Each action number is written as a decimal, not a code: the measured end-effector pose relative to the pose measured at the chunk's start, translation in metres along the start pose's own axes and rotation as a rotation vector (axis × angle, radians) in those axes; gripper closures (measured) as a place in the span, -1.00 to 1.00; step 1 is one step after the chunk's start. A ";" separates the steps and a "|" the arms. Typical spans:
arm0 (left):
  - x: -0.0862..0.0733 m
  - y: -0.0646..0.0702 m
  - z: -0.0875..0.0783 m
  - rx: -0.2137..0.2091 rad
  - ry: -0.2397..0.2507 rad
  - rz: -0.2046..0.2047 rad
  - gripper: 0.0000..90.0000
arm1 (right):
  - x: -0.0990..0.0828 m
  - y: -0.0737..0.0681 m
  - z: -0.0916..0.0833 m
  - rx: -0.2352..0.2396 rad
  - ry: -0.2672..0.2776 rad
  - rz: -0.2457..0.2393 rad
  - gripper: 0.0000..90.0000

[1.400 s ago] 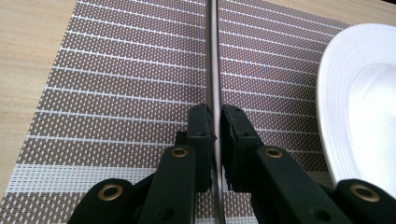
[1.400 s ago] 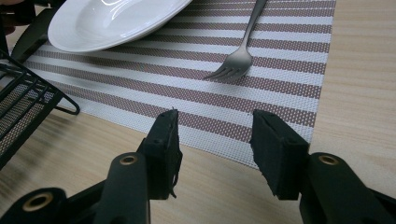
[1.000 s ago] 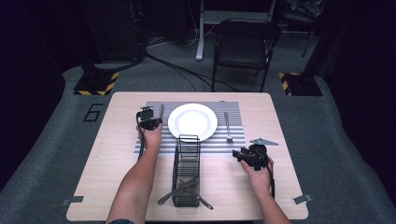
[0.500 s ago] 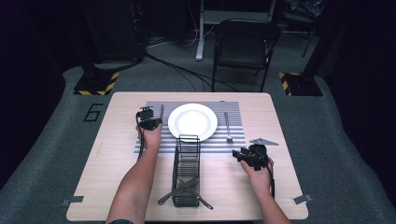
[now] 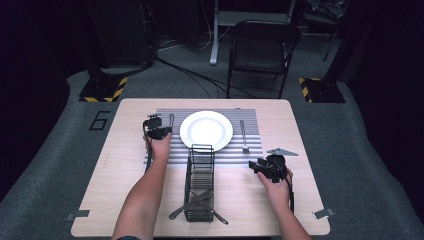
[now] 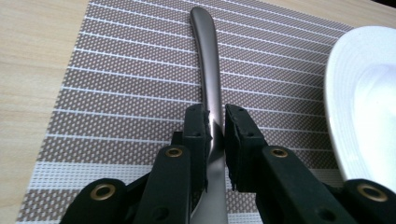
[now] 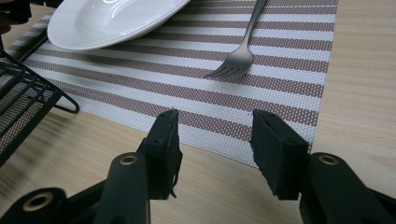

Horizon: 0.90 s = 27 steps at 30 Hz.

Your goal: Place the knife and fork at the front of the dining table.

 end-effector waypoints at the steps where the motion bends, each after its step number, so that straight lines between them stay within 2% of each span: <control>1: 0.000 0.000 -0.001 -0.002 0.001 -0.007 0.74 | 0.000 0.000 0.000 0.000 -0.001 0.001 0.15; 15: 0.012 0.002 -0.017 -0.044 0.051 -0.009 0.62 | 0.000 -0.002 0.001 0.000 -0.002 -0.001 0.15; 19: 0.013 0.003 -0.023 -0.055 0.046 -0.004 0.57 | 0.000 -0.002 0.001 -0.003 0.000 -0.006 0.15; 23: 0.011 0.003 -0.031 -0.069 0.042 0.010 0.46 | 0.001 -0.002 0.001 -0.002 0.002 -0.008 0.15; 27: 0.009 0.004 -0.042 -0.086 0.051 0.045 0.41 | -0.001 0.000 0.002 -0.005 -0.009 -0.012 0.15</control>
Point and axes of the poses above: each handheld gripper's, and its own axes: z roughly forward along the jaws, x roughly out of its top, y roughly to its right, the point moved 8 cm from there along z, roughly forward along the jaws, and after that the axes turned 3 degrees about -y, right-handed, at the moved point
